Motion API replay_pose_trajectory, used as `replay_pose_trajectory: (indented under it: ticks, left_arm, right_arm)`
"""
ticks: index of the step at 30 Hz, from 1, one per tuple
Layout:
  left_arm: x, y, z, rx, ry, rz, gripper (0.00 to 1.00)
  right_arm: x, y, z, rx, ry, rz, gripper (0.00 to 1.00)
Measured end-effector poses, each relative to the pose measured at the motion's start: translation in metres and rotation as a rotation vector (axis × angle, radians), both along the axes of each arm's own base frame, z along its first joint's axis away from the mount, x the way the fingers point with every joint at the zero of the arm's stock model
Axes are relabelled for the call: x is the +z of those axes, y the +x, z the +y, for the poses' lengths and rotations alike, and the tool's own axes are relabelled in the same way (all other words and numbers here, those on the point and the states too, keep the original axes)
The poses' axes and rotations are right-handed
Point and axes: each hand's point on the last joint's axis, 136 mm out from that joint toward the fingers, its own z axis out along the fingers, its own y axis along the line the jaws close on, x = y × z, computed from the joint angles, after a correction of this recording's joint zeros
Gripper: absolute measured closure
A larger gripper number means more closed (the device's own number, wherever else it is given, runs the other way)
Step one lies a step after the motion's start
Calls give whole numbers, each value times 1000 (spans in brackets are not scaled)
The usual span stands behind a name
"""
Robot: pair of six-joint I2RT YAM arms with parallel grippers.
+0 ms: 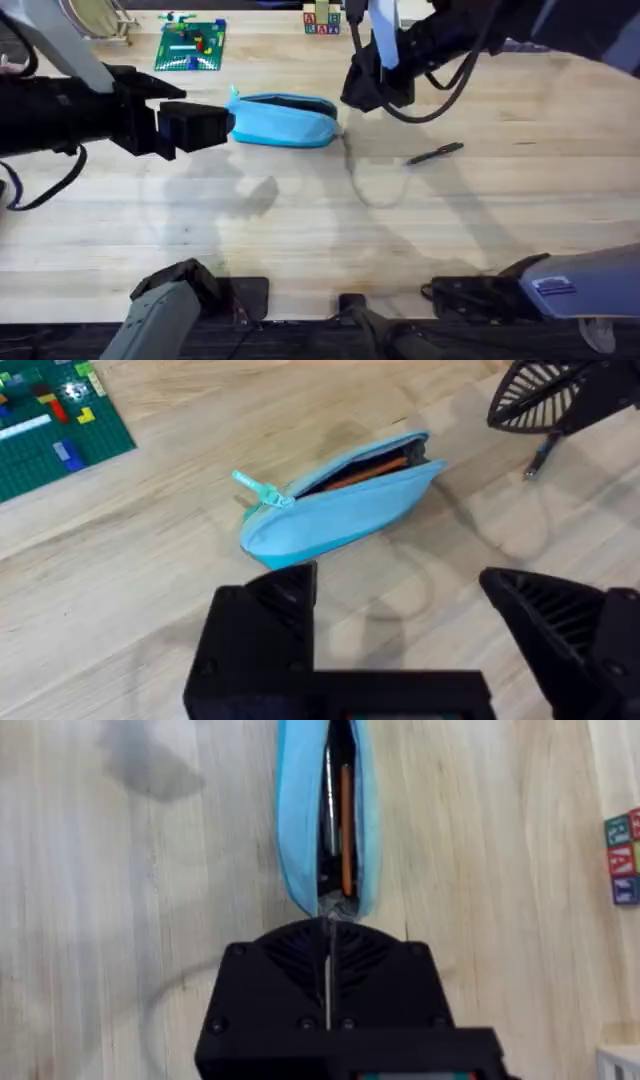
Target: Unzip the bag, pick up the pens from the table one at a time and place them inside, then zip the bag closed.
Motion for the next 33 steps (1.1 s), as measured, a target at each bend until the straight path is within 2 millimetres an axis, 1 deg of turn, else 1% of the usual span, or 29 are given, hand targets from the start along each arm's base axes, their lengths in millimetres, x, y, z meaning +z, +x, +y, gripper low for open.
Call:
replay_pose_trajectory:
  ticks: [12, 18, 24, 33]
  left_arm:
    - [0, 0, 0, 0, 0, 0, 8]
    - [0, 0, 0, 0, 0, 0, 7]
    - [0, 0, 0, 0, 0, 0, 7]
    - [0, 0, 0, 0, 0, 0, 7]
  right_arm:
    - [-29, 6, 12, 56, 18, 49, 971]
    - [-31, 14, 21, 72, 53, 28, 972]
    - [-36, 16, 25, 86, 71, 38, 971]
    - [-68, 19, 34, 100, 57, 89, 971]
